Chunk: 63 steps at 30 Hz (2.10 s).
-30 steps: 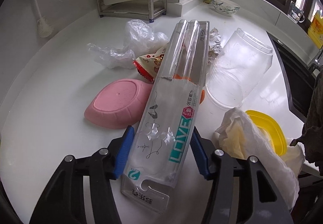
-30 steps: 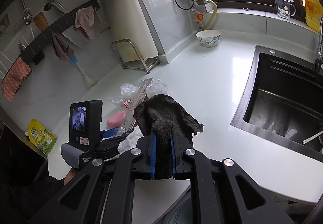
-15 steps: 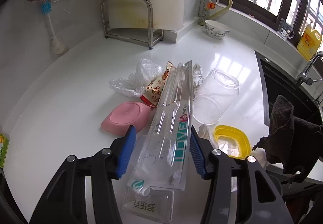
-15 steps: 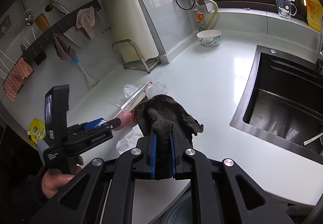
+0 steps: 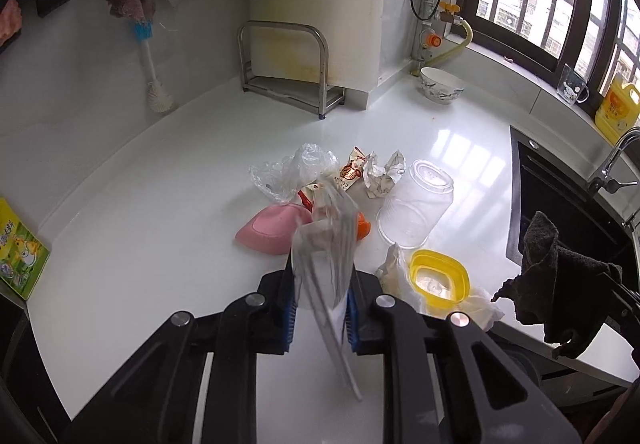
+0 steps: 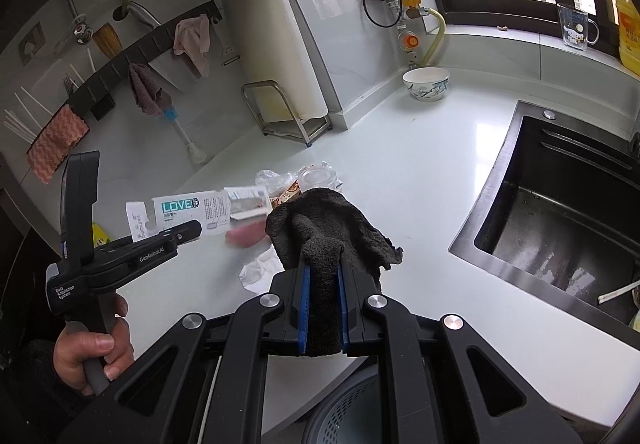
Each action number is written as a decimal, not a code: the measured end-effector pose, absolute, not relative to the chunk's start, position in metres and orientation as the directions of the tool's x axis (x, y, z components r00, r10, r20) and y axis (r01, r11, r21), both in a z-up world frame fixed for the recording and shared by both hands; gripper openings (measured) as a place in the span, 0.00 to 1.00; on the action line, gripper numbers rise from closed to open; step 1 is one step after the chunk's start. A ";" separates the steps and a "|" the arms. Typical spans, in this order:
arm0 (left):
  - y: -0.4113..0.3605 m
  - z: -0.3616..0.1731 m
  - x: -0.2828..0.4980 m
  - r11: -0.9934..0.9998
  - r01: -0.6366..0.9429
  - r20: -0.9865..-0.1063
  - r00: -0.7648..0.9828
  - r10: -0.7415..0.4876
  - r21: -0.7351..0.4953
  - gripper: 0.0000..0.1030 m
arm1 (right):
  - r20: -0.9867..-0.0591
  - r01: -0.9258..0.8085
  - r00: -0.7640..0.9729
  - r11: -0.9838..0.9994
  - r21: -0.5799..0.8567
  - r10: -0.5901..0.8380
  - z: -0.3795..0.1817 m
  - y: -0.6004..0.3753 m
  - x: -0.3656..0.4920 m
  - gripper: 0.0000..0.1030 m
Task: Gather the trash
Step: 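Carry both items to the bin and open both grippers to drop them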
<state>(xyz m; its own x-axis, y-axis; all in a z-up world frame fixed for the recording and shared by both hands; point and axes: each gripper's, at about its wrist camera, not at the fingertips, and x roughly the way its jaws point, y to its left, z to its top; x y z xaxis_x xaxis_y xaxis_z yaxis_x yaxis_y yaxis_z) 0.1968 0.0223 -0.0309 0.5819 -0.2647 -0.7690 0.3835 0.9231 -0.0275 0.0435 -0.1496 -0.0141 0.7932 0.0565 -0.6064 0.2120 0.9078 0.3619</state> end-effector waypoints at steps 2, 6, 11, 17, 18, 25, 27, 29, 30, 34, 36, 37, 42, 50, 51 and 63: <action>0.024 -0.026 0.187 0.928 0.371 -0.763 0.591 -0.262 -0.032 0.19 | -0.605 0.198 0.794 0.912 0.360 0.066 -0.011 -0.152 0.038 0.11; 0.027 -0.013 0.166 0.938 0.345 -0.748 0.613 -0.255 -0.037 0.19 | -0.593 0.168 0.801 0.920 0.354 0.082 -0.003 -0.157 0.023 0.11; 0.029 0.006 0.131 0.947 0.318 -0.728 0.639 -0.249 -0.045 0.19 | -0.580 0.130 0.808 0.928 0.350 0.106 0.006 -0.164 0.002 0.11; 0.023 0.029 0.080 0.953 0.298 -0.703 0.668 -0.246 -0.051 0.19 | -0.570 0.091 0.810 0.932 0.352 0.136 0.011 -0.178 -0.031 0.11; 0.021 0.031 0.071 0.953 0.297 -0.702 0.668 -0.247 -0.052 0.19 | -0.572 0.085 0.808 0.933 0.351 0.142 0.010 -0.180 -0.037 0.11; -0.002 0.031 0.008 0.944 0.324 -0.712 0.651 -0.265 -0.056 0.19 | -0.609 0.053 0.773 0.939 0.340 0.177 -0.003 -0.189 -0.074 0.11; -0.009 0.027 -0.009 0.940 0.336 -0.721 0.637 -0.273 -0.059 0.19 | -0.624 0.046 0.758 0.940 0.338 0.188 -0.009 -0.192 -0.083 0.11; -0.017 0.021 -0.025 0.935 0.348 -0.730 0.625 -0.278 -0.059 0.19 | -0.640 0.039 0.742 0.941 0.337 0.198 -0.016 -0.193 -0.091 0.11; -0.021 0.018 -0.032 0.933 0.355 -0.734 0.618 -0.282 -0.059 0.19 | -0.648 0.036 0.733 0.941 0.337 0.204 -0.021 -0.194 -0.095 0.11; -0.039 0.009 -0.056 0.921 0.384 -0.747 0.594 -0.300 -0.064 0.19 | -0.674 0.021 0.704 0.942 0.335 0.224 -0.036 -0.196 -0.107 0.11; -0.047 0.004 -0.064 0.916 0.397 -0.754 0.583 -0.303 -0.061 0.19 | -0.688 0.015 0.688 0.943 0.334 0.232 -0.046 -0.197 -0.111 0.11; -0.051 0.001 -0.067 0.913 0.403 -0.758 0.577 -0.304 -0.060 0.19 | -0.693 0.014 0.681 0.942 0.335 0.237 -0.051 -0.198 -0.112 0.11; -0.068 -0.022 -0.073 0.900 0.432 -0.792 0.531 -0.302 -0.054 0.19 | -0.719 0.014 0.645 0.938 0.348 0.257 -0.077 -0.199 -0.114 0.11; -0.082 -0.082 -0.068 0.892 0.444 -0.847 0.437 -0.301 -0.088 0.19 | -0.775 0.043 0.567 0.929 0.367 0.279 -0.132 -0.206 -0.103 0.11; -0.084 -0.092 -0.066 0.894 0.441 -0.855 0.428 -0.292 -0.084 0.19 | -0.782 0.045 0.556 0.929 0.368 0.283 -0.139 -0.206 -0.102 0.11; -0.077 -0.162 -0.034 0.931 0.353 -0.901 0.367 -0.230 -0.093 0.32 | -0.826 0.061 0.472 0.923 0.379 0.308 -0.197 -0.197 -0.077 0.27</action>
